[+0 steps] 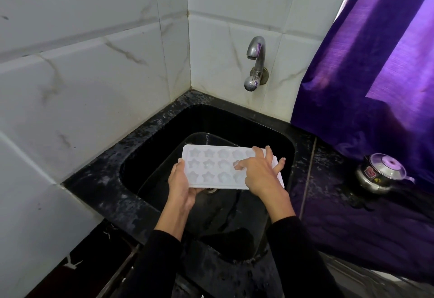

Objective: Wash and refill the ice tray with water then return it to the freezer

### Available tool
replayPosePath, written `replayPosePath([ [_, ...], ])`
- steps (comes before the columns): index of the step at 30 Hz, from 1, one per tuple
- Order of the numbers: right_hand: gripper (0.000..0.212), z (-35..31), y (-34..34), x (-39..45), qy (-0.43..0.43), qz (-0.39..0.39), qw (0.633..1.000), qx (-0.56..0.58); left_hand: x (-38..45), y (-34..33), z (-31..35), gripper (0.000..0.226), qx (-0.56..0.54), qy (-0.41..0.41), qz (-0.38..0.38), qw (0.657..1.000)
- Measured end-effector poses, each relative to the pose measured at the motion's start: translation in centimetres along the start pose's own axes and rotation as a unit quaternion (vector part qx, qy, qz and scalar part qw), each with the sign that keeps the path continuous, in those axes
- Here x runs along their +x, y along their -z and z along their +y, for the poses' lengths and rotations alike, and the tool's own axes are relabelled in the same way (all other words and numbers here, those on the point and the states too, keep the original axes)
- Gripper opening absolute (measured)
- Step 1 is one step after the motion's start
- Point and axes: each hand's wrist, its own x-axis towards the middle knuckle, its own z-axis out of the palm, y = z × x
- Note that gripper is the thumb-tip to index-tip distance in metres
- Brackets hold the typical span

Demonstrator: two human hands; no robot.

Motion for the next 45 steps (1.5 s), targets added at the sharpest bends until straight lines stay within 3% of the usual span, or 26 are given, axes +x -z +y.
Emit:
replayPosePath([
  [22,0.069,-0.2,0.5,-0.4,0.001,-0.003,1.000,-0.017,0.0,-0.3,0.1,0.038,-0.006,0.002,0.001,1.000],
  [29,0.058,-0.9,0.1,-0.3,0.036,0.069,0.997,0.005,-0.1,-0.2,0.2,0.033,0.001,-0.003,0.000,1.000],
  [38,0.072,-2.6,0.0,-0.7,0.053,-0.007,0.999,-0.010,-0.6,-0.6,0.2,0.036,0.002,0.001,-0.003,1.000],
  [45,0.056,-2.5,1.0,-0.6,0.045,-0.016,0.999,-0.023,-0.9,-0.8,0.0,0.035,0.007,0.006,-0.006,1.000],
])
